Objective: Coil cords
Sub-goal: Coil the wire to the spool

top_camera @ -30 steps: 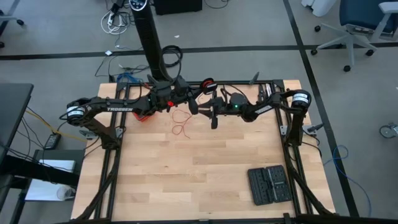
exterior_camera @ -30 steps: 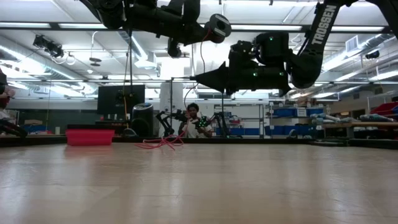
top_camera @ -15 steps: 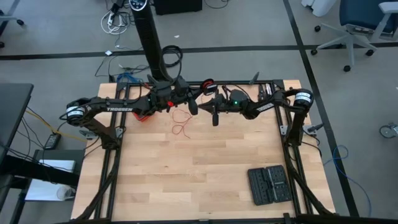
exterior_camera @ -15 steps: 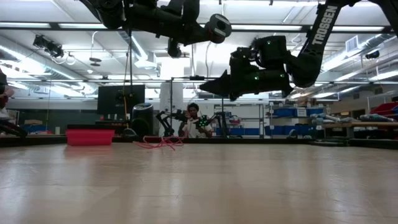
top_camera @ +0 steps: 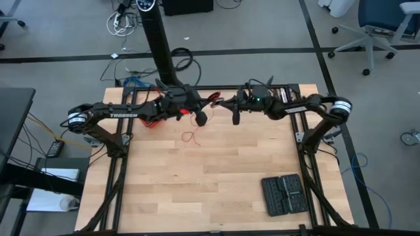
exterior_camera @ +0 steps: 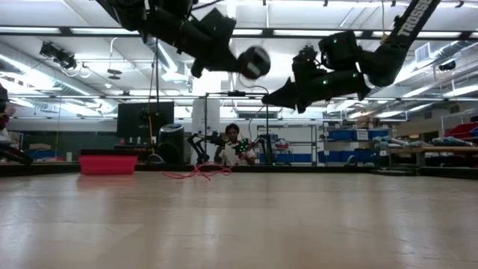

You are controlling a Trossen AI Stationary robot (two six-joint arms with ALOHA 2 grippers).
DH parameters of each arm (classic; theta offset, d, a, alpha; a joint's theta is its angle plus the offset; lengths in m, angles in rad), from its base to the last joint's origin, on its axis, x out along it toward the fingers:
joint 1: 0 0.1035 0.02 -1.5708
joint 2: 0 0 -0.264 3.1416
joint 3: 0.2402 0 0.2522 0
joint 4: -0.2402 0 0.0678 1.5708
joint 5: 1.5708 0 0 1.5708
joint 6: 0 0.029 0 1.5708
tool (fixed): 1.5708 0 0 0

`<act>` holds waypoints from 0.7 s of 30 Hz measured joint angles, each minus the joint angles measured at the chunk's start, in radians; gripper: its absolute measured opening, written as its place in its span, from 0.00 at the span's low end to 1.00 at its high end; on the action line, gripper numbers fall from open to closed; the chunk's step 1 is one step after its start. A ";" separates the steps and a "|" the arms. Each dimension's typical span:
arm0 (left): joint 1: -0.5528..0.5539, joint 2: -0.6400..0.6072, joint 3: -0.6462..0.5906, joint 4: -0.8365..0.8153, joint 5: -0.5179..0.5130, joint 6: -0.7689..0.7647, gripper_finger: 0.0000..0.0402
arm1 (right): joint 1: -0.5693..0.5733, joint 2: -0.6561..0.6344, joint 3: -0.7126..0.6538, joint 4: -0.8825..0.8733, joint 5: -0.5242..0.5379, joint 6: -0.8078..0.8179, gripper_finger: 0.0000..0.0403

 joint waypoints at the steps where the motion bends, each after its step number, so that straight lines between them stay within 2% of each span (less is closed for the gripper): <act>1: -0.001 0.000 0.000 -0.036 -0.025 0.012 0.00 | 0.000 -0.021 0.000 -0.025 0.000 -0.009 0.01; 8: -0.006 -0.008 0.000 -0.183 -0.163 0.087 0.00 | -0.005 -0.189 0.000 -0.191 0.007 -0.076 0.01; 11: -0.007 -0.007 0.000 -0.197 -0.173 0.091 0.00 | -0.004 -0.233 0.000 -0.210 0.007 -0.072 0.01; 16: -0.011 -0.007 0.000 -0.195 -0.106 0.086 0.00 | 0.050 -0.243 0.000 -0.152 0.013 -0.063 0.01; 21: -0.035 -0.007 0.000 -0.191 -0.155 0.084 0.00 | 0.123 -0.200 0.034 -0.112 0.049 -0.046 0.01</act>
